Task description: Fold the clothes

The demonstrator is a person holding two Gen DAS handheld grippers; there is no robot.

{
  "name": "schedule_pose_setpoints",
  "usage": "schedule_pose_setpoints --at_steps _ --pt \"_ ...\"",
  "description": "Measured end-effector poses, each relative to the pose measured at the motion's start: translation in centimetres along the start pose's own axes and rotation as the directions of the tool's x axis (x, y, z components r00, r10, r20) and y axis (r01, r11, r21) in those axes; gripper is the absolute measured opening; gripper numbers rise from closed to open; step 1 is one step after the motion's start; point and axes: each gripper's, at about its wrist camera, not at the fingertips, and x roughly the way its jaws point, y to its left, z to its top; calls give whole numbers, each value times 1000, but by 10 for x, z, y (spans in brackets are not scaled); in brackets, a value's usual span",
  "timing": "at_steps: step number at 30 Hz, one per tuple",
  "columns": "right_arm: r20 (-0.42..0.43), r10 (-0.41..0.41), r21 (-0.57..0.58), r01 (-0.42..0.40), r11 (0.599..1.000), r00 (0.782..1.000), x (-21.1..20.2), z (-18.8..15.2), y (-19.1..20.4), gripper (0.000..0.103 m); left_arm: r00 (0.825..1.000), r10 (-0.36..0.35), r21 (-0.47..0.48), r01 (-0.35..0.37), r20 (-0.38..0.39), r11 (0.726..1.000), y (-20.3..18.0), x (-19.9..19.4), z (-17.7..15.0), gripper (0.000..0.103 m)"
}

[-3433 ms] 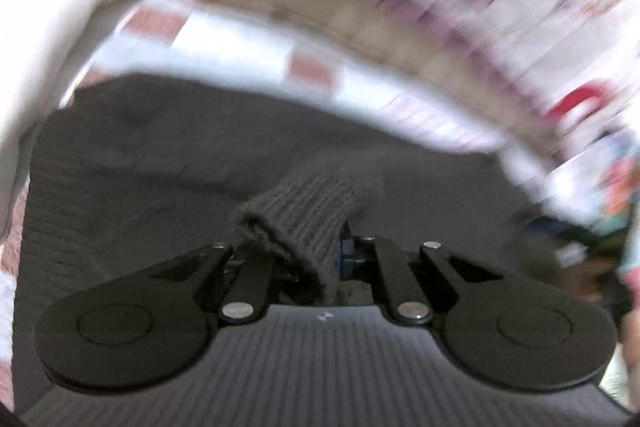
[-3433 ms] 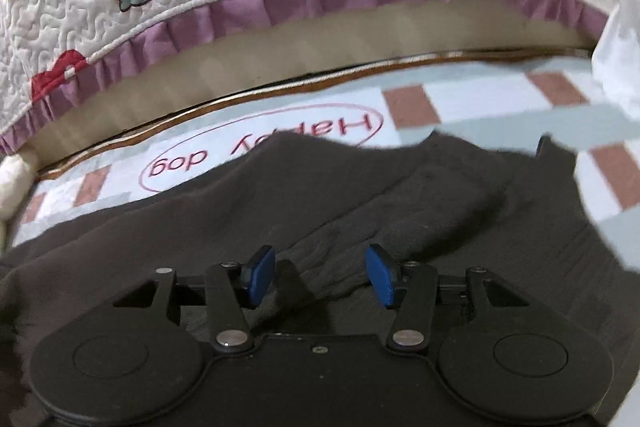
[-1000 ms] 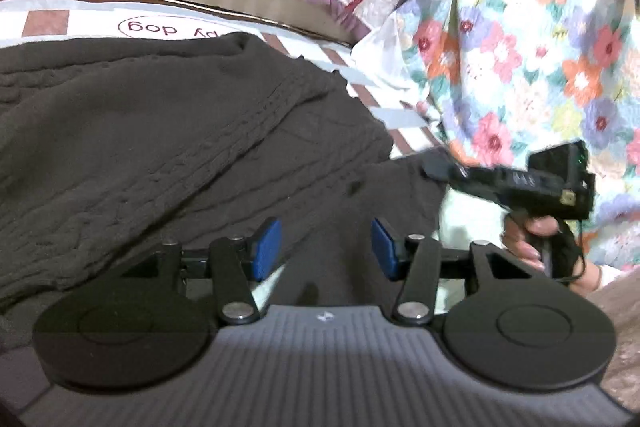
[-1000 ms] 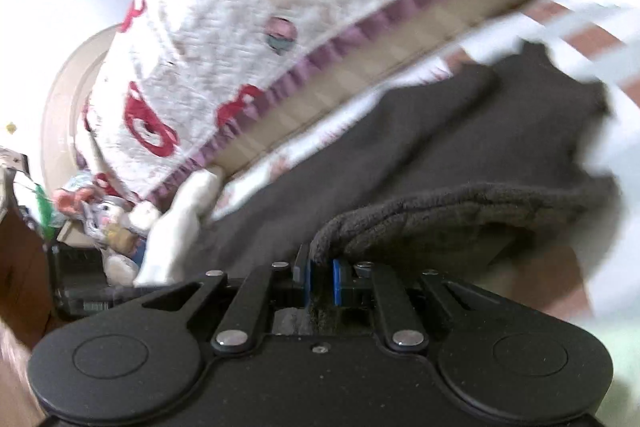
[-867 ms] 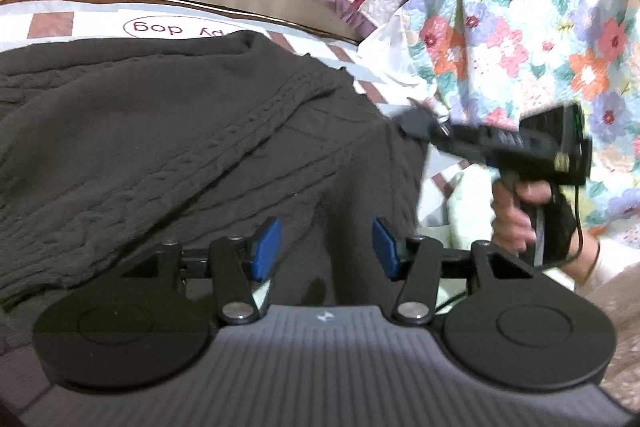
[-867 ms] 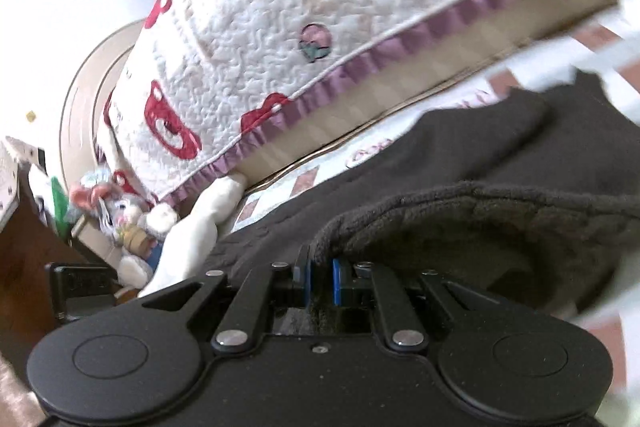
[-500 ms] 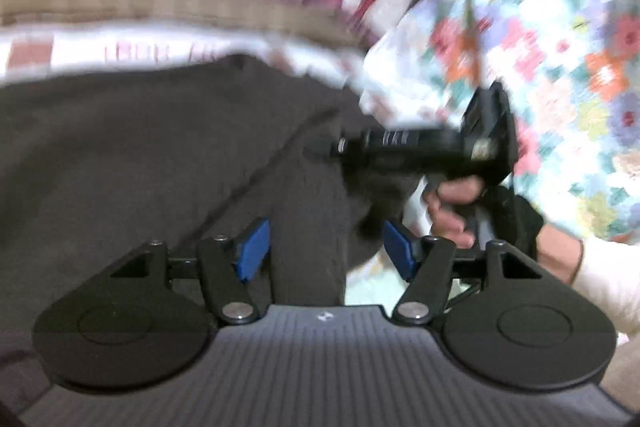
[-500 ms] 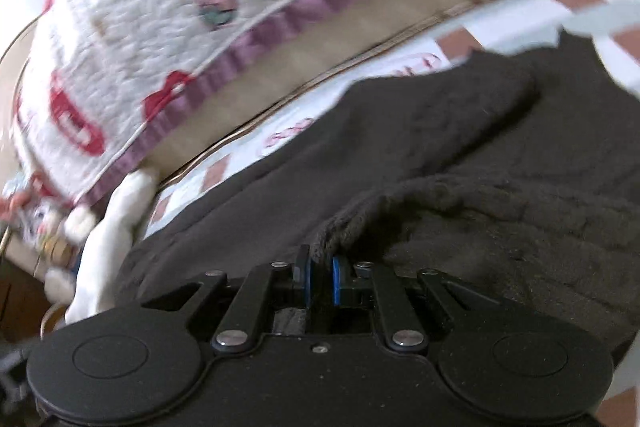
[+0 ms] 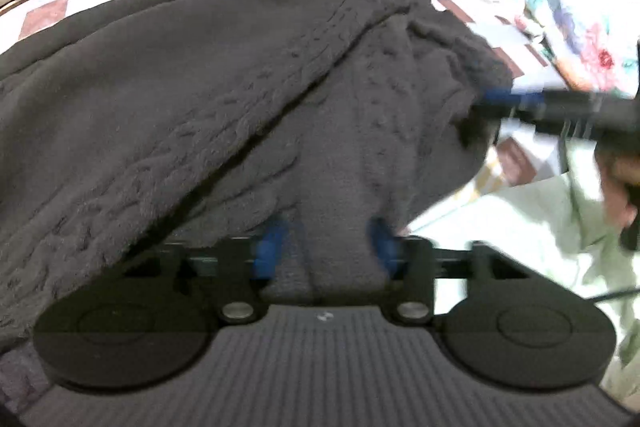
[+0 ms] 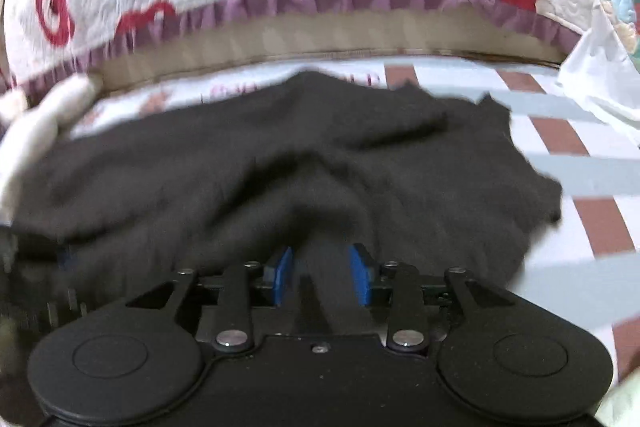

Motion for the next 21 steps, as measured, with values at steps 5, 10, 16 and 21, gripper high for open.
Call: schedule_pose_setpoints --at_steps 5,10,16,21 --pt "-16 -34 -91 32 995 999 8 -17 12 49 987 107 -1 -107 118 994 23 -24 24 24" --pt "-27 -121 -154 115 981 992 19 -9 21 39 959 186 -30 -184 212 982 49 -44 49 30" --pt "-50 -198 -251 180 951 979 29 -8 36 40 959 223 -150 -198 173 969 93 -40 45 39" --pt "-73 -216 -252 192 949 974 29 -10 36 40 944 276 -215 -236 181 948 123 -67 42 42"
